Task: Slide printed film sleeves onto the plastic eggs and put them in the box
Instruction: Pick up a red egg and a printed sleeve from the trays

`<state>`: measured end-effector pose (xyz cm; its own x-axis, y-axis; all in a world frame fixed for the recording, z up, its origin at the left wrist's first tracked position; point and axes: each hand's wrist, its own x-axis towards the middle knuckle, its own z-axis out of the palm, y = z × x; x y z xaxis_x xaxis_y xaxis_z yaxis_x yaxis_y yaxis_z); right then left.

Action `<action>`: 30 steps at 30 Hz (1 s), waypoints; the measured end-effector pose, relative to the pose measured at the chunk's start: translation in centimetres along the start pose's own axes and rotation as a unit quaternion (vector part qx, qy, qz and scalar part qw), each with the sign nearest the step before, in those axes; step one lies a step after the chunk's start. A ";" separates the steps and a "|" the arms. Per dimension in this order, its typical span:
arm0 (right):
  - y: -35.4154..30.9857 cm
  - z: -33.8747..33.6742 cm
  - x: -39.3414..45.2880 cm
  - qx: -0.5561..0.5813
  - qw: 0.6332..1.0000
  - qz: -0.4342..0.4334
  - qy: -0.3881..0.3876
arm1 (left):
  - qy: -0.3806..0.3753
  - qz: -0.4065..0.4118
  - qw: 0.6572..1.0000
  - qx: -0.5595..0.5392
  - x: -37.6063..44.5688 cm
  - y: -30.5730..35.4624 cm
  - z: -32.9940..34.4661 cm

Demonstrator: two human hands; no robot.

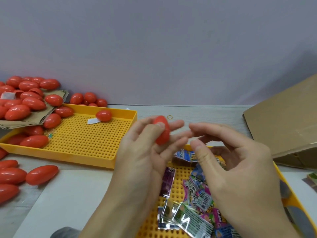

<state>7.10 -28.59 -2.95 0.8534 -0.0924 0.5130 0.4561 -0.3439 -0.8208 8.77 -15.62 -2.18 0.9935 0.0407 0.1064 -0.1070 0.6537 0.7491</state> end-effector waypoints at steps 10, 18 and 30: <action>-0.2 1.4 -0.8 -0.241 0.932 0.018 -0.271 | 0.125 -0.053 0.988 -0.069 0.7 1.5 -1.3; -0.3 1.6 -0.8 -0.274 0.916 0.073 -0.283 | 0.134 -0.044 0.989 -0.039 0.7 0.8 -1.2; 0.7 1.6 -1.1 -0.187 0.945 0.062 -0.261 | 0.134 -0.032 0.990 -0.001 0.8 0.5 -1.0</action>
<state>6.87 -27.23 -4.53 0.9473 0.2855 0.1450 0.3064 -0.6765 -0.6697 9.52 -14.49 -2.40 0.9730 0.1978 -0.1187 -0.0436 0.6628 0.7475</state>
